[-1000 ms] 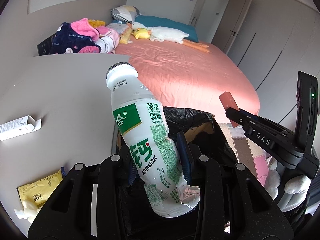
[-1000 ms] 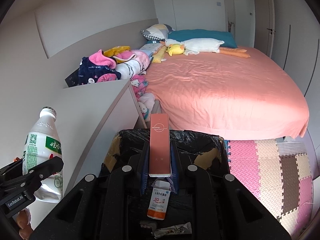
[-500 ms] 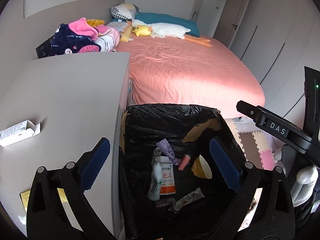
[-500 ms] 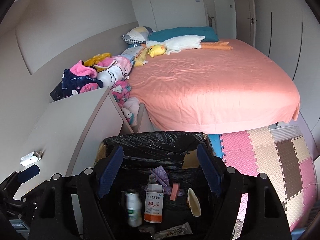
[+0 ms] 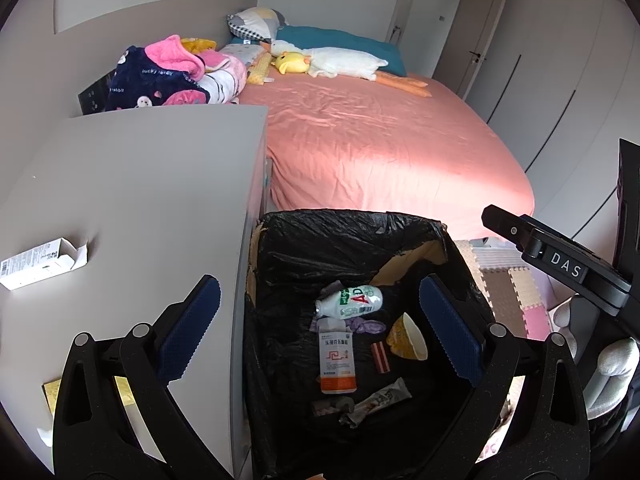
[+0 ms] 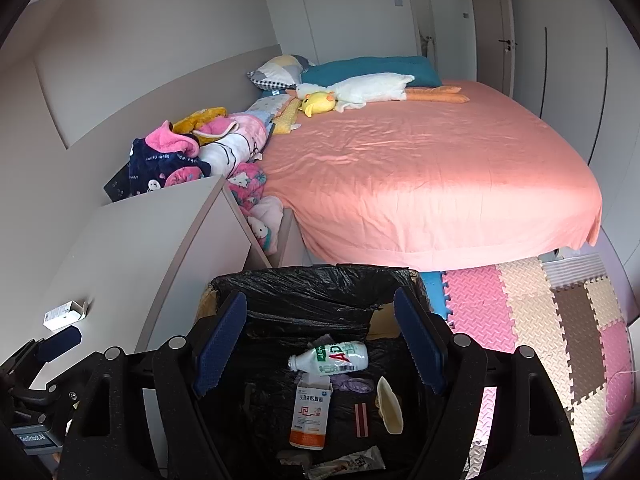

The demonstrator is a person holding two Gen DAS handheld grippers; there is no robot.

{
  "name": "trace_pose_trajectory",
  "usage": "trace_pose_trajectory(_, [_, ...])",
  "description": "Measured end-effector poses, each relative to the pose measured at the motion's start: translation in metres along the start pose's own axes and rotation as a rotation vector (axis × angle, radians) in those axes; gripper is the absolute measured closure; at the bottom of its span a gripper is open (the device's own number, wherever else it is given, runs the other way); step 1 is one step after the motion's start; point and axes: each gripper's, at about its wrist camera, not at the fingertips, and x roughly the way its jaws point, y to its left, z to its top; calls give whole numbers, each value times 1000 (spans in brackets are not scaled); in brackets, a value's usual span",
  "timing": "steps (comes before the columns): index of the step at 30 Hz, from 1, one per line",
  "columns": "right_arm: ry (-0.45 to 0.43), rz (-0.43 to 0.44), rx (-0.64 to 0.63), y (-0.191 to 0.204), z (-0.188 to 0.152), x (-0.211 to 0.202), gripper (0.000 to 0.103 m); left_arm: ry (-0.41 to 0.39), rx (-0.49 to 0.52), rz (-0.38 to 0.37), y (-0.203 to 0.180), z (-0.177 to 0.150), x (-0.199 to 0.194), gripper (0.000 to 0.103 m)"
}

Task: Collect trash
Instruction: 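Open the left tool to drop the bottle while the right tool drops the pink box, then move both tools back over the remaining trash on the desk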

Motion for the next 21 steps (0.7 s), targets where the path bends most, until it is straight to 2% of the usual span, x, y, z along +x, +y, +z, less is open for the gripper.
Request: trace_pose_trajectory(21, [3, 8, -10, 6, -2, -1, 26, 9, 16, 17, 0, 0, 1, 7])
